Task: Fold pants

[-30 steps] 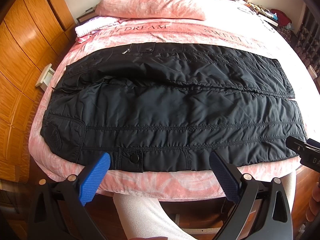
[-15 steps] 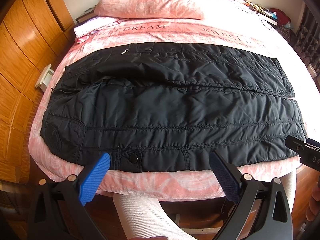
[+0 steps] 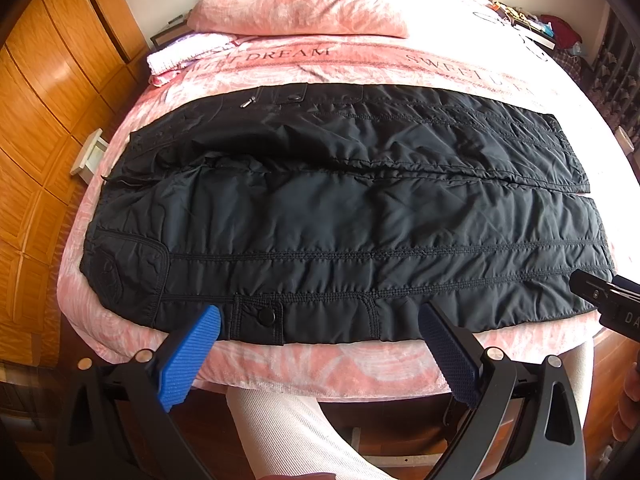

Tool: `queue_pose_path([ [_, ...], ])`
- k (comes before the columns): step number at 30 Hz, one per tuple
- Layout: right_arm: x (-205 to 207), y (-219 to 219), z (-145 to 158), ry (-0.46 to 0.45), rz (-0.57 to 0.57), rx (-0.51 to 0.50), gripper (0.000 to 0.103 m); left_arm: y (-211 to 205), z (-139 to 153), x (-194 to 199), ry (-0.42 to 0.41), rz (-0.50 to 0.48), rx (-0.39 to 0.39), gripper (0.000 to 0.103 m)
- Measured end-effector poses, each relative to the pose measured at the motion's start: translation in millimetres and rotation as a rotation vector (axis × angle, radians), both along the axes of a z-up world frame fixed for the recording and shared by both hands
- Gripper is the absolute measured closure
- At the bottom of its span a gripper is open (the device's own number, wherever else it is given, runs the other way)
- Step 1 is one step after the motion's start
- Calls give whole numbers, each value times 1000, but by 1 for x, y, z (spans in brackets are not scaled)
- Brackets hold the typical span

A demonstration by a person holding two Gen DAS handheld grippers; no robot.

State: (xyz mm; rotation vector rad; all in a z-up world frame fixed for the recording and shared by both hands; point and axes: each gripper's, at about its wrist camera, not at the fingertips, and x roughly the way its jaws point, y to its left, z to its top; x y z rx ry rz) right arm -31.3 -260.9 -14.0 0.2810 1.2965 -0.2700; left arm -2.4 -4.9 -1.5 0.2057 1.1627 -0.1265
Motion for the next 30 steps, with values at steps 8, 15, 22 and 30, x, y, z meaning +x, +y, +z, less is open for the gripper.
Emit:
queue_pose_path([
  [8, 1, 0, 0, -2, -2, 7, 2, 0, 0, 0, 0, -1, 1, 4],
  [15, 2, 0, 0, -3, -2, 14, 2, -3, -2, 0, 0, -4, 3, 4],
  [22, 2, -1, -1, -4, -5, 17, 2, -5, -3, 1, 0, -5, 5, 4],
  [30, 3, -2, -3, -1, -7, 16, 2, -8, -5, 4, 8, -8, 7, 4],
])
